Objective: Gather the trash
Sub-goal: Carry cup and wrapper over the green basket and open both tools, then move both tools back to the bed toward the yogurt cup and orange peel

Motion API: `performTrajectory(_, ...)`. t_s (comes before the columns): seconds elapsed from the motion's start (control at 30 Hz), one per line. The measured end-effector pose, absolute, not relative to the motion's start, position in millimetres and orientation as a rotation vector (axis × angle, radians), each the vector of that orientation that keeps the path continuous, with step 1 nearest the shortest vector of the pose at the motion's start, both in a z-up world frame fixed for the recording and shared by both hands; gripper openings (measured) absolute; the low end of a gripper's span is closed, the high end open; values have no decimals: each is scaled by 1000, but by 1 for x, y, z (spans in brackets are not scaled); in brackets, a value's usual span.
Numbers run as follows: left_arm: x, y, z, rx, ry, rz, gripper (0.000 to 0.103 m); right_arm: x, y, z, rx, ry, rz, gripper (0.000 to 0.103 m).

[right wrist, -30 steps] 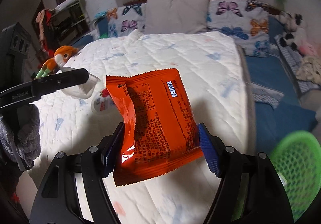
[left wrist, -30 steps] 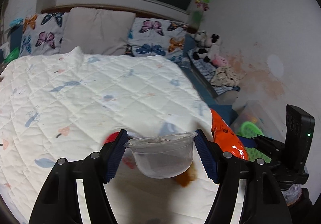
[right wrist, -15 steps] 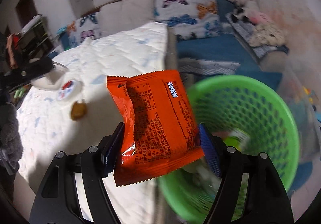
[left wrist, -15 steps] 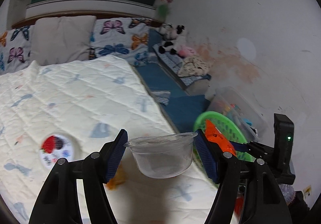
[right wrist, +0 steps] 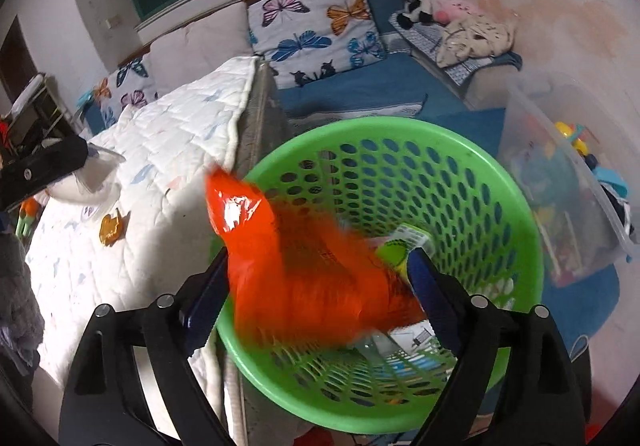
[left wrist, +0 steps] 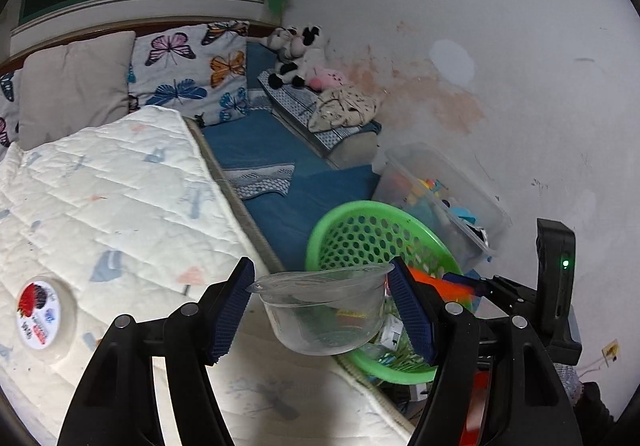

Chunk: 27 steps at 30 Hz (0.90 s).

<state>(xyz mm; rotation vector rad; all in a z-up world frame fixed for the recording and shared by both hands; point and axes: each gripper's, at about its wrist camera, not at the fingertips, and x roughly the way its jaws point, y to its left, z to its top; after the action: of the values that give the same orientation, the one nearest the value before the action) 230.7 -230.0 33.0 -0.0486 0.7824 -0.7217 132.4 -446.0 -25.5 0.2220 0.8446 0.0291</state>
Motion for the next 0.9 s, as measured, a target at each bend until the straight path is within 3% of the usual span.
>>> performTrajectory(0.63,215,-295,11,9,848,-789,67,89,-484,-2,247,750,-49,88)
performTrajectory(0.9,211,-311,2,1,865,-814,78,78,-493,2,269,727,-67,88)
